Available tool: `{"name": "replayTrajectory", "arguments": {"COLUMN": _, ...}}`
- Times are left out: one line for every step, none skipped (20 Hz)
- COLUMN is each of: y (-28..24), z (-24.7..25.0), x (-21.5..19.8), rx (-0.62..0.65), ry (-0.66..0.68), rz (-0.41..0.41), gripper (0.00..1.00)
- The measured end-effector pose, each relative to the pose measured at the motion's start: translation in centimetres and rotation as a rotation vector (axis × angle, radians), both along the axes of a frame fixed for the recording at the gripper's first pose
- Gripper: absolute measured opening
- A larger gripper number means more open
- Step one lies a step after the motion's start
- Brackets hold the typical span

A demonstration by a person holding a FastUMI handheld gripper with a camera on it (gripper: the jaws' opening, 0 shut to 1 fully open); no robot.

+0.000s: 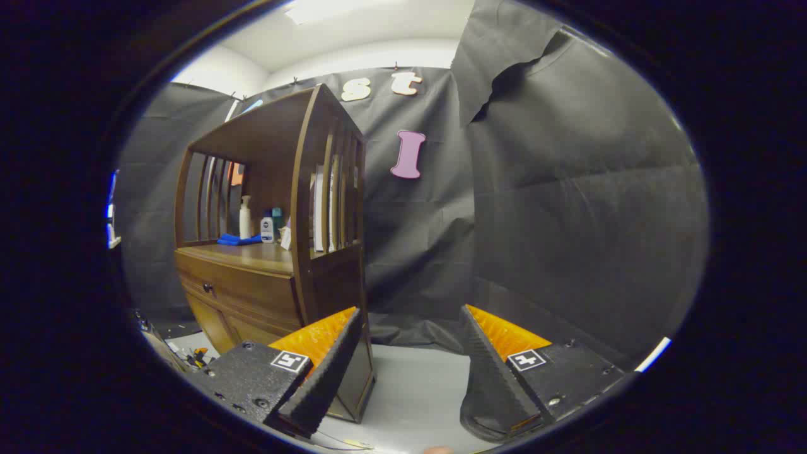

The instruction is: Pull open the drawer, take out the items inside it, and place them on the countertop above the cabinet.

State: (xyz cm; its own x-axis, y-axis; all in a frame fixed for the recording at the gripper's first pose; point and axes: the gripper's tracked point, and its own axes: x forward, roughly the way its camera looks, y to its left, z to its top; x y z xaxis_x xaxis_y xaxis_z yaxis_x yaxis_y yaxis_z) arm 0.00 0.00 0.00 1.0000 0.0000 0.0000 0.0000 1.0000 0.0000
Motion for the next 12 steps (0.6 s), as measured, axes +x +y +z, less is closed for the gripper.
{"name": "replayTrajectory", "arguments": {"y": -0.3, "z": 0.5, "x": -0.4, "rx": 0.01, "ry": -0.029, "rz": 0.001, "gripper": 0.99}}
{"name": "replayTrajectory", "arguments": {"y": -0.1, "z": 0.0, "x": 0.4, "rx": 0.007, "ry": 0.011, "rz": 0.002, "gripper": 0.99}}
{"name": "replayTrajectory", "arguments": {"y": -0.3, "z": -0.7, "x": 0.6, "rx": 0.021, "ry": 0.039, "rz": 0.002, "gripper": 0.99}}
{"name": "replayTrajectory", "arguments": {"y": -0.4, "z": -0.2, "x": 1.5, "rx": 0.032, "ry": 0.039, "rz": -0.003, "gripper": 0.99}}
{"name": "replayTrajectory", "arguments": {"y": -1.1, "z": 1.4, "x": 2.8, "rx": 0.024, "ry": -0.024, "rz": -0.04, "gripper": 0.99}}
{"name": "replayTrajectory", "arguments": {"y": -1.6, "z": 3.2, "x": 4.3, "rx": 0.05, "ry": -0.04, "rz": -0.091, "gripper": 0.99}}
{"name": "replayTrajectory", "arguments": {"y": -0.4, "z": 5.7, "x": 5.3, "rx": 0.136, "ry": -0.075, "rz": -0.074, "gripper": 0.99}}
{"name": "replayTrajectory", "arguments": {"y": 1.5, "z": 8.9, "x": 5.4, "rx": 0.225, "ry": -0.118, "rz": -0.047, "gripper": 0.99}}
{"name": "replayTrajectory", "arguments": {"y": 3.9, "z": 11.7, "x": 4.2, "rx": 0.268, "ry": -0.147, "rz": -0.023, "gripper": 0.99}}
{"name": "replayTrajectory", "arguments": {"y": 6.6, "z": 14.2, "x": 3.5, "rx": 0.28, "ry": -0.148, "rz": -0.001, "gripper": 0.99}}
{"name": "replayTrajectory", "arguments": {"y": 9.3, "z": 15.9, "x": 3.1, "rx": 0.263, "ry": -0.136, "rz": 0.018, "gripper": 0.99}}
{"name": "replayTrajectory", "arguments": {"y": 12.1, "z": 18.2, "x": 3.1, "rx": 0.23, "ry": -0.132, "rz": -0.002, "gripper": 0.99}}
